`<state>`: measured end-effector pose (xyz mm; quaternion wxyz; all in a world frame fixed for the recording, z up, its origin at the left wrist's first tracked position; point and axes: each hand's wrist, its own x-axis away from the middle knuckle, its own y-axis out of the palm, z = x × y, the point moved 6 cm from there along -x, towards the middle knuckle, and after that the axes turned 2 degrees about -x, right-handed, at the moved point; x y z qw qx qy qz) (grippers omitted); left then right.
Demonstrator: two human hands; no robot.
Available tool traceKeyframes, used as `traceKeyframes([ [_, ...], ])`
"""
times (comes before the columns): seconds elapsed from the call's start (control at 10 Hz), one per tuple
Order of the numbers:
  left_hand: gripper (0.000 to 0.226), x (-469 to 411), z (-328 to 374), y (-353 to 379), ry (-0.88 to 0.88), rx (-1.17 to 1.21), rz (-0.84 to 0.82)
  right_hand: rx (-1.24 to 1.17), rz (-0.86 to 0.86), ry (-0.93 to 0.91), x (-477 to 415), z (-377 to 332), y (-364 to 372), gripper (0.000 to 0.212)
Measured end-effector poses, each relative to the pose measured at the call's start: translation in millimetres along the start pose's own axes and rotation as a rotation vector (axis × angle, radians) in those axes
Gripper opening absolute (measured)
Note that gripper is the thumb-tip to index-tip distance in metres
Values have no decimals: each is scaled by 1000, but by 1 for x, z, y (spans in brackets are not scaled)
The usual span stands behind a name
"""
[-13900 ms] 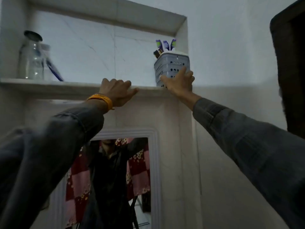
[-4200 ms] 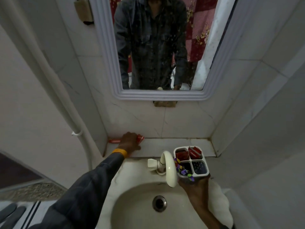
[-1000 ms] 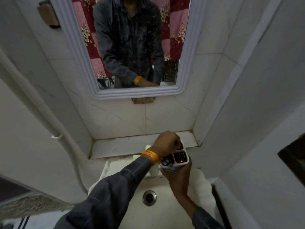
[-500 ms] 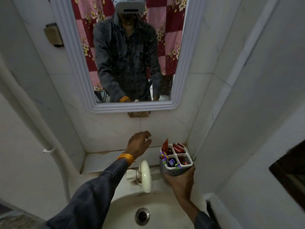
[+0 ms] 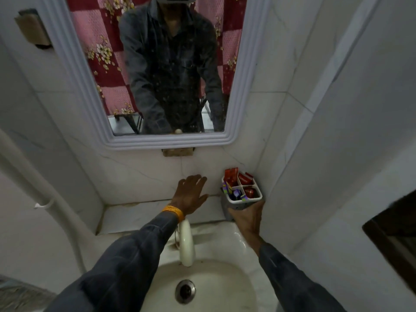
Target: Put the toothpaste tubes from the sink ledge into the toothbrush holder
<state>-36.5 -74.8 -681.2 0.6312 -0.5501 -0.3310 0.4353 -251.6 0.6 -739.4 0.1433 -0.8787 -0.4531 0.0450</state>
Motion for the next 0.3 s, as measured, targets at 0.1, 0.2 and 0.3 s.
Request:
traceKeyframes([
  [0.1, 67, -2, -3, 9, 5, -10, -10, 27, -21, 13, -8, 19, 1, 123],
  [0.2, 66, 3, 0, 1, 5, -13, -4, 44, -56, -9, -6, 17, 0, 124],
  [0.3, 65, 5, 1, -8, -15, -24, 34, 42, -36, -66, 1, 14, -5, 134],
])
